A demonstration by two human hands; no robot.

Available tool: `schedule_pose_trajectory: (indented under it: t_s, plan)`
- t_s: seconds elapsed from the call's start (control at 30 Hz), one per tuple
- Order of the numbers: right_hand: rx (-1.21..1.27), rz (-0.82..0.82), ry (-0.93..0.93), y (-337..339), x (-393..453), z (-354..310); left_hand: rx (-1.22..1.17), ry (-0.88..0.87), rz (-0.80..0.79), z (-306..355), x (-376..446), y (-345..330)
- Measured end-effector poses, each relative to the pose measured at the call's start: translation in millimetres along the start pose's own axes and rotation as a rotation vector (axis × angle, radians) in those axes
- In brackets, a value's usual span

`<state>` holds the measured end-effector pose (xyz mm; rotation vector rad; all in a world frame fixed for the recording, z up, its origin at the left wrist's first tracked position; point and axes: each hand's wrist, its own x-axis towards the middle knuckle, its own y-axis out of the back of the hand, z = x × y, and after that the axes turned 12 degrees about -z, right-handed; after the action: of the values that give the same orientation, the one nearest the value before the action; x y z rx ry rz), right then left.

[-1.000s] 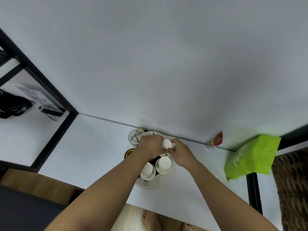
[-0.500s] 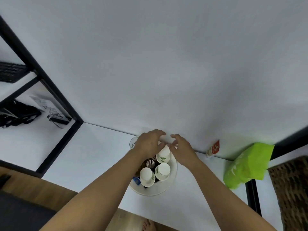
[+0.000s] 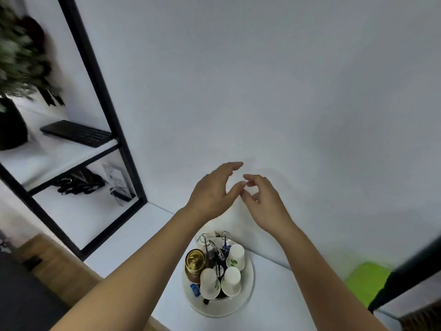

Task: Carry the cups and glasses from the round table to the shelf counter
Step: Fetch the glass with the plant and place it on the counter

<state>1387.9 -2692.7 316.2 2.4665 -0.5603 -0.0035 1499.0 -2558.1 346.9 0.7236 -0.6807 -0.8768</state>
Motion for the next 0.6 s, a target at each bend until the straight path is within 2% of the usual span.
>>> schedule_pose_trajectory:
  t_s: [0.13,0.27,0.6]
  plan:
    - [-0.007,0.048,0.142,28.9,-6.3,-35.5,-0.044,-0.017,0.106,32.7,-7.4,30.1]
    - [-0.012,0.026,0.22,43.7,-14.0,-56.0,-0.025,-0.035,0.17,53.2,-23.5,45.4]
    - [0.066,0.047,0.383,26.7,-20.1,-102.6,0.012,0.023,0.245,48.9,-76.5,81.3]
